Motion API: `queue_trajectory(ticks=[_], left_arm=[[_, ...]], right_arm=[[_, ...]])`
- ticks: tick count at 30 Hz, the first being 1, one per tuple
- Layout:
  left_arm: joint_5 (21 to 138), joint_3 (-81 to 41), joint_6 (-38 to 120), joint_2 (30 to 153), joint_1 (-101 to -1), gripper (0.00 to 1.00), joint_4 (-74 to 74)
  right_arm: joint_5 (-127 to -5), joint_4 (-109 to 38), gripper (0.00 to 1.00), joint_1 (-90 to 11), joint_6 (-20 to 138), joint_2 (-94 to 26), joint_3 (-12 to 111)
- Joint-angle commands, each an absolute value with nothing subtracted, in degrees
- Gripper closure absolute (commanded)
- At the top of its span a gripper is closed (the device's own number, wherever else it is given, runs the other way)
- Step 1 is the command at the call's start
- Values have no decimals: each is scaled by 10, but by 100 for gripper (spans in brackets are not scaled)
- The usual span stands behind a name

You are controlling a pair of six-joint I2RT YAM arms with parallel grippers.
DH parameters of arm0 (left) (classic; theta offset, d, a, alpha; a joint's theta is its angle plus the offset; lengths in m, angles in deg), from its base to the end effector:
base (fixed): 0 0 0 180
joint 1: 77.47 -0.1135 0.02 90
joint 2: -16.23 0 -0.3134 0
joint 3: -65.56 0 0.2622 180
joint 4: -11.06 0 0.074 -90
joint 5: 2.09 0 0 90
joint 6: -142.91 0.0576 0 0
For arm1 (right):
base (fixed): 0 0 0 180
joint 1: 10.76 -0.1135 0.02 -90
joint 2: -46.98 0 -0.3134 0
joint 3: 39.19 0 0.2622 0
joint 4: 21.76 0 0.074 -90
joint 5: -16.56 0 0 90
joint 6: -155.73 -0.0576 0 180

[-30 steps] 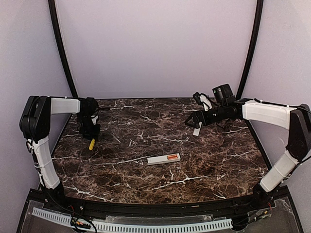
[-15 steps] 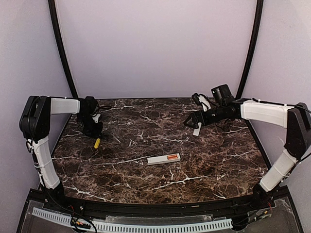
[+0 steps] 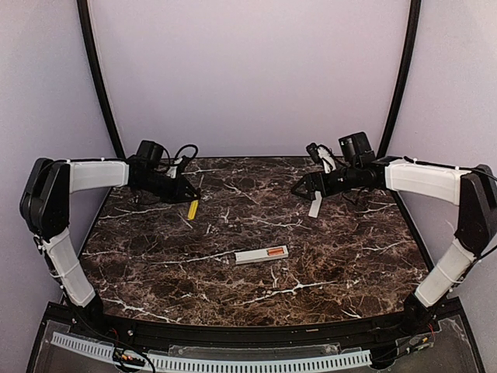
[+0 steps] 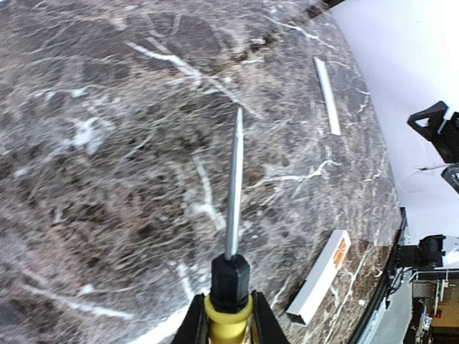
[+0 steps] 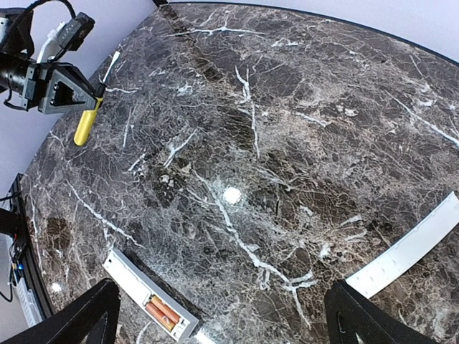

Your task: Unload the batteries from the remote control

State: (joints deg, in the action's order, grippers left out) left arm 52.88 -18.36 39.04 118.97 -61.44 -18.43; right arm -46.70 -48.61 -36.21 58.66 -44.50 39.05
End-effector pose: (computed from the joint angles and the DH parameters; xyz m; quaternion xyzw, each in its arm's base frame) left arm 0.3925 -0.1472 0.2441 0.1239 0.8890 -0.3593 0.2553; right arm 0.3313 0.1864 0.2860 -0.2372 0.8552 0.3162 0.3354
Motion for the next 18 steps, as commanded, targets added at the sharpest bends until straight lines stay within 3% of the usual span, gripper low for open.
queue_trajectory(ticks=[1,8,13,18], left_arm=[[439,-155,309,1171,-570,100,-33],[394,-128,131,1186,-535,99,255],[400,-149,85,1206,-520,100,321],[408,-148,-22,1235,-503,100,482]], right_arm=[[-436,-420,1,-362,549,-412,365],[-363,-291,1,-372,474,-381,305],[-317,-149,1,-380,385,-373,268],[-280,-9,2,-395,297,-401,255]])
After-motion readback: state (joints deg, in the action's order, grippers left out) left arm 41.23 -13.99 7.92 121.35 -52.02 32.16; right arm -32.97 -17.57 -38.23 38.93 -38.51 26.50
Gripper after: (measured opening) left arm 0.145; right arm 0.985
